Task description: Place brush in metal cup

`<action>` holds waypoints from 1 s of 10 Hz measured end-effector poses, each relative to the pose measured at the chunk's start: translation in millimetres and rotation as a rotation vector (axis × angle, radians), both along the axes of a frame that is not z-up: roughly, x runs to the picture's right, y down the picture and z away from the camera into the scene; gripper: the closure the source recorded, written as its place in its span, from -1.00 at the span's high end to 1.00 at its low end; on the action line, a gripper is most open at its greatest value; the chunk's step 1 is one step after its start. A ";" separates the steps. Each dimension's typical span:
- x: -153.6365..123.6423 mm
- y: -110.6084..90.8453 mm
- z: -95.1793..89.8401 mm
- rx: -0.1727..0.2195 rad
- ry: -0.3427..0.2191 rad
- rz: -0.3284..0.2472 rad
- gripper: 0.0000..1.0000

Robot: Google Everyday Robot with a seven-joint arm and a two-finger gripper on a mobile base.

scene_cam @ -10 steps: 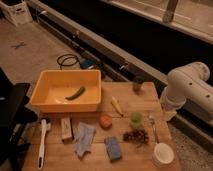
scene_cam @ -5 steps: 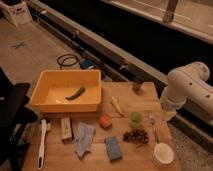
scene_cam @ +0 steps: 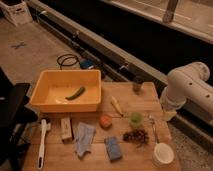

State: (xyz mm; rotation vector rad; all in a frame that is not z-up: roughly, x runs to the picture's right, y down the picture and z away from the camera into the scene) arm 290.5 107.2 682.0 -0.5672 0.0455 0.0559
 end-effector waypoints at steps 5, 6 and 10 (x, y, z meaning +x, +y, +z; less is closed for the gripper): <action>-22.1 -4.1 -5.8 0.008 -0.067 -0.109 0.30; -36.7 -4.0 -6.2 0.007 -0.095 -0.154 0.30; -142.1 12.7 -17.5 0.003 -0.282 -0.382 0.30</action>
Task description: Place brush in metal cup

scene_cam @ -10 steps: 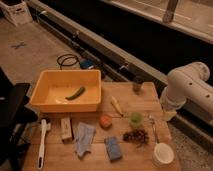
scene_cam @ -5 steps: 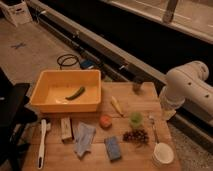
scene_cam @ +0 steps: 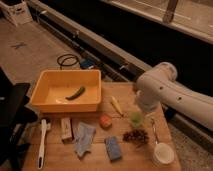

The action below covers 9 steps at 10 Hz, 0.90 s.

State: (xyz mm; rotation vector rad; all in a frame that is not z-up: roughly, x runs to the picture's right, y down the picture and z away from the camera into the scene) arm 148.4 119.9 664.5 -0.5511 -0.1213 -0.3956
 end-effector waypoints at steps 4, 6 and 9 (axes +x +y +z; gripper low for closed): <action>-25.8 10.3 -8.4 0.002 -0.062 -0.066 0.30; -24.4 10.2 -7.9 0.001 -0.055 -0.069 0.30; -59.8 -12.8 -9.5 0.017 -0.164 -0.266 0.30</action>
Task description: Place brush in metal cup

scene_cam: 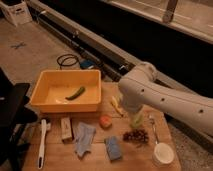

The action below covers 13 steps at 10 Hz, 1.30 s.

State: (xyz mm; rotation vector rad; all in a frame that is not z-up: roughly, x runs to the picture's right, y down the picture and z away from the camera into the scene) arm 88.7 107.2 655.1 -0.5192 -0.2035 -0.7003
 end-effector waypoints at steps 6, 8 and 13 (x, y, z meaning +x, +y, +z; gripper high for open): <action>-141.1 -2.0 6.9 0.025 -0.219 -0.241 0.30; -165.7 2.3 5.7 0.034 -0.257 -0.265 0.30; -167.6 -4.9 0.9 0.059 -0.243 -0.319 0.30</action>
